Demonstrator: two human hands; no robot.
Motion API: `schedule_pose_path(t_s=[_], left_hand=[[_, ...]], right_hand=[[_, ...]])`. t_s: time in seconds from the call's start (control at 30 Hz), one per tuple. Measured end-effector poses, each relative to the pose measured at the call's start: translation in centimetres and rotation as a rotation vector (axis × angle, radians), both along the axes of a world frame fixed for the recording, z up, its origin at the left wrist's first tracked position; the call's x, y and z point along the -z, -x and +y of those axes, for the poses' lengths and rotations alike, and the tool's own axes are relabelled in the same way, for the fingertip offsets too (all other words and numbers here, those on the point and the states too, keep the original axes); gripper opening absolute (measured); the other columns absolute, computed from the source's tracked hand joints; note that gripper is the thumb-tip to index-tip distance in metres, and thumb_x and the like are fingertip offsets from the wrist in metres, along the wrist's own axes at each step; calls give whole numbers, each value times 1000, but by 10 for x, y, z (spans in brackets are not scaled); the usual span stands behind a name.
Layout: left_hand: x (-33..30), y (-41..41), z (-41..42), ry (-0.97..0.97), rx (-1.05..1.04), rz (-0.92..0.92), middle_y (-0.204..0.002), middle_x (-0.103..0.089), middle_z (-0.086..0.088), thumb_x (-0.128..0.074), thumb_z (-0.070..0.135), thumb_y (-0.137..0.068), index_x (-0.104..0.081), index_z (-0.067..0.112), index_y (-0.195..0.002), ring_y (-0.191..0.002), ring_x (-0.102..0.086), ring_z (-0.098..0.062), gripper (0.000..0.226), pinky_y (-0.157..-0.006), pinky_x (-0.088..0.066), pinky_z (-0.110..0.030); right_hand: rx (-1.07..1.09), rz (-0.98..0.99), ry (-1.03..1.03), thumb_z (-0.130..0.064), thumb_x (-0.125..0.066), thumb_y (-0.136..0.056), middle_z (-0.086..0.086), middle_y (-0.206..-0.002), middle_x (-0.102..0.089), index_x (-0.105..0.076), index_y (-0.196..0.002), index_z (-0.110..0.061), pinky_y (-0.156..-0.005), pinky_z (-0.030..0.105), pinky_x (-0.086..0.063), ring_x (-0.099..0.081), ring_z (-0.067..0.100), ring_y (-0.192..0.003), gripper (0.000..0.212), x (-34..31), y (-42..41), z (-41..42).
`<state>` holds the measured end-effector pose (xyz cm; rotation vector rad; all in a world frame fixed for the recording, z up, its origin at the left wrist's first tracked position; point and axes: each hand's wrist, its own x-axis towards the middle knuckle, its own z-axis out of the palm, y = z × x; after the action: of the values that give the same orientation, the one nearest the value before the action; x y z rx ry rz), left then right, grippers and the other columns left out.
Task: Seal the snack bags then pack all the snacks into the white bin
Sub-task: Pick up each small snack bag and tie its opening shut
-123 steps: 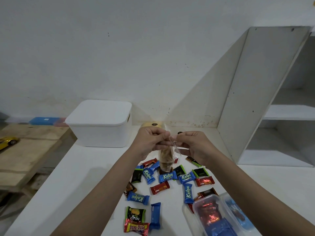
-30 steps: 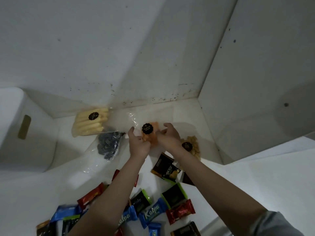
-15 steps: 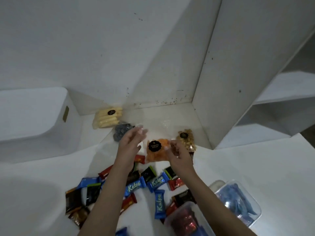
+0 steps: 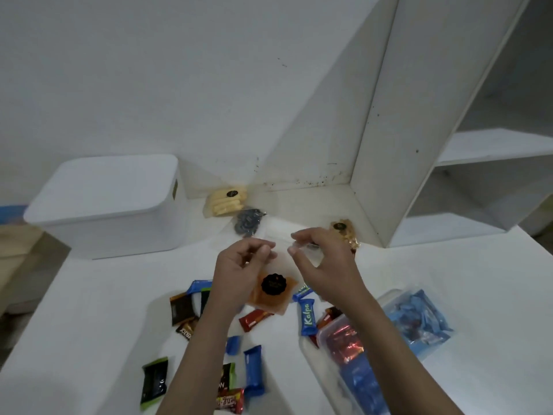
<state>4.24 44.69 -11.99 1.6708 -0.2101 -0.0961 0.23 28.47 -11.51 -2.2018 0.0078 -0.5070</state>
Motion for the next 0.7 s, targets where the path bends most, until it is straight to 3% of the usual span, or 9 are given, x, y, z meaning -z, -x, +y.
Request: schedule_pose_path(t_s=[0.1,0.23,0.43,0.63,0.7], left_hand=[[-8,9,14,-31,18,-30,-78,-73,-1,-60,8,-90,-69,21,-86,-85,-68,-20,16,-76,-53,-23],[-17,18,30,-11,33,-44,-87,-73,-7,-61,10,-89,-69,21,-87,-90,-67,-26,13,-76,-54,-24],[-21,24,45,-57,6,-103,-83,-71,-4,-61,9,-89,-68,18,-85,-89,-66,-24,13,-79,-54,-34],[-20,26,46,-154,-118,-199,-82,-67,3,-59,6,-89,-65,11,-83,-81,-61,-12,10,-65,-45,-8],[-19,26,46,-184,-148,-237,-82,-65,3,-59,4,-89,-63,11,-81,-81,-59,-11,11,-66,-43,-7]], right_hand=[[-29,17,-89,-20,-66,-86,-15,-84,-63,-65,-90,-21,-75,7,-41,-57,-2,-88,4,-5,9,17],[-61,31,-140,-15,-66,-86,-13,-80,-64,-63,-82,-24,-73,9,-44,-58,1,-83,11,-8,19,34],[-81,42,-139,-15,-65,-86,-13,-78,-63,-63,-82,-21,-71,9,-44,-57,0,-81,8,-12,25,51],[-64,33,-127,-17,-65,-87,-12,-79,-64,-64,-82,-19,-71,10,-43,-57,1,-81,5,-17,27,63],[-64,32,-114,-17,-64,-87,-11,-80,-64,-65,-83,-19,-71,13,-45,-58,2,-80,4,-17,27,66]])
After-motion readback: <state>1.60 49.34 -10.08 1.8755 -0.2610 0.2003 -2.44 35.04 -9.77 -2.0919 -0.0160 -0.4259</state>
